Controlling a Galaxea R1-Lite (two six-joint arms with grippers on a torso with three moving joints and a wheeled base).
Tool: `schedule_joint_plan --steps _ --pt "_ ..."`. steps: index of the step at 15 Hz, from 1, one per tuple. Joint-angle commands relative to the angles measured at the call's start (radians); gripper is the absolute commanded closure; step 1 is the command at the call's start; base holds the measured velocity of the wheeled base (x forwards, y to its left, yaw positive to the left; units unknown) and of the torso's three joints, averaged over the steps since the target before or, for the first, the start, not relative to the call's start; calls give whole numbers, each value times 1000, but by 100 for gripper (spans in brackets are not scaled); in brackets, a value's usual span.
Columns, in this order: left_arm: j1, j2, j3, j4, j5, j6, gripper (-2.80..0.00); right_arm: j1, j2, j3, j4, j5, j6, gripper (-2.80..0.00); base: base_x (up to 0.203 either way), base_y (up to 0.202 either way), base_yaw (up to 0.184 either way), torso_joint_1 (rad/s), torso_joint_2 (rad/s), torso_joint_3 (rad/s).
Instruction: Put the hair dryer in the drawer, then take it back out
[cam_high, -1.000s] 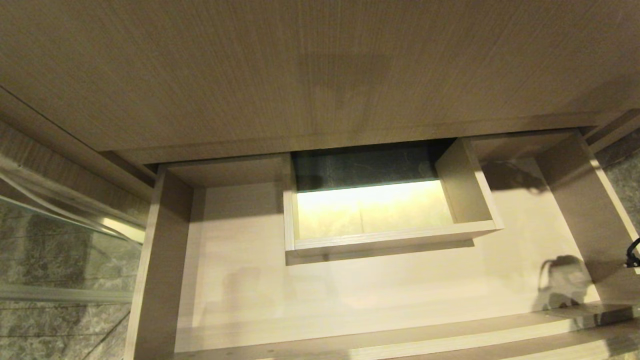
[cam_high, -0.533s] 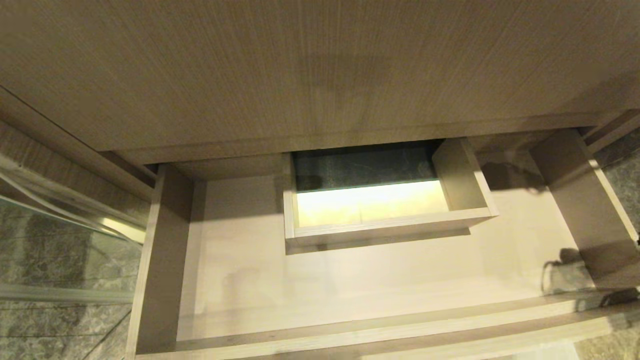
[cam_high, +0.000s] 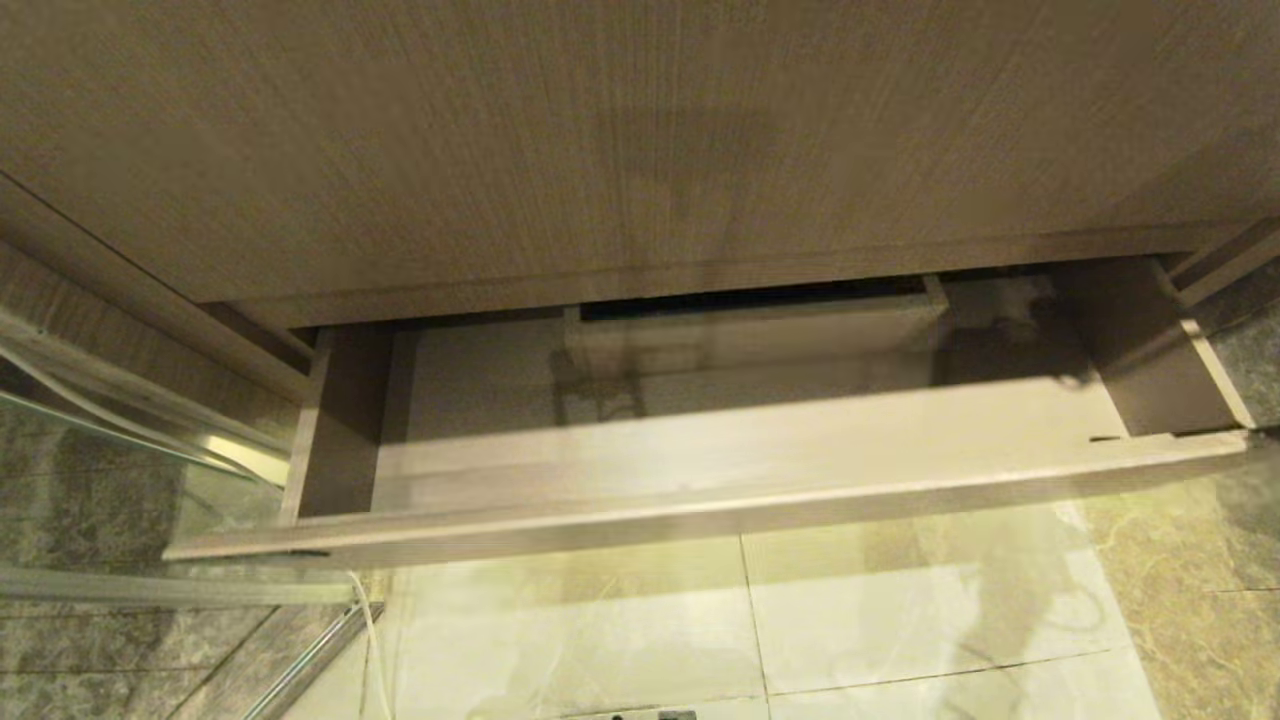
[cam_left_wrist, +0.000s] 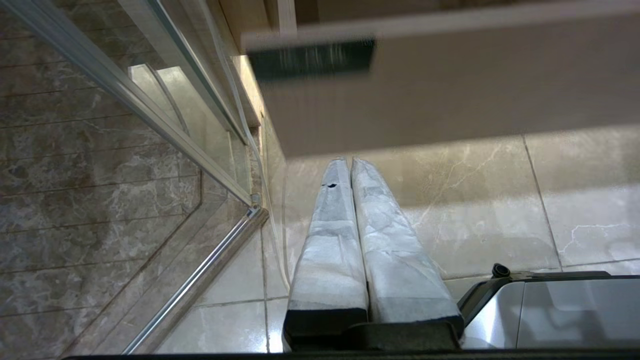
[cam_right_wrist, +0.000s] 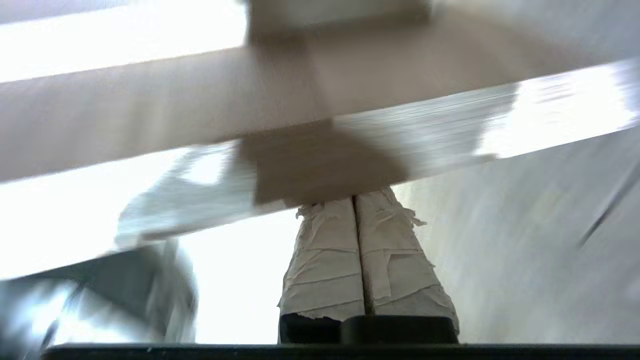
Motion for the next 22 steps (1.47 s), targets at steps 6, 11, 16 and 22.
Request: schedule_joint_plan --steps 6,11,16,22 --pt "0 0 0 0 0 0 0 40 -168 47 -236 136 23 0 0 0 0 0 0 0" --pt "0 0 0 0 0 0 0 40 -393 245 -222 199 109 0 0 0 0 0 0 0" --pt "0 1 0 0 0 0 0 45 -617 407 -51 204 171 0 0 0 0 0 0 0" --pt "0 0 0 0 0 0 0 163 -1076 762 -11 208 257 0 0 0 0 0 0 0"
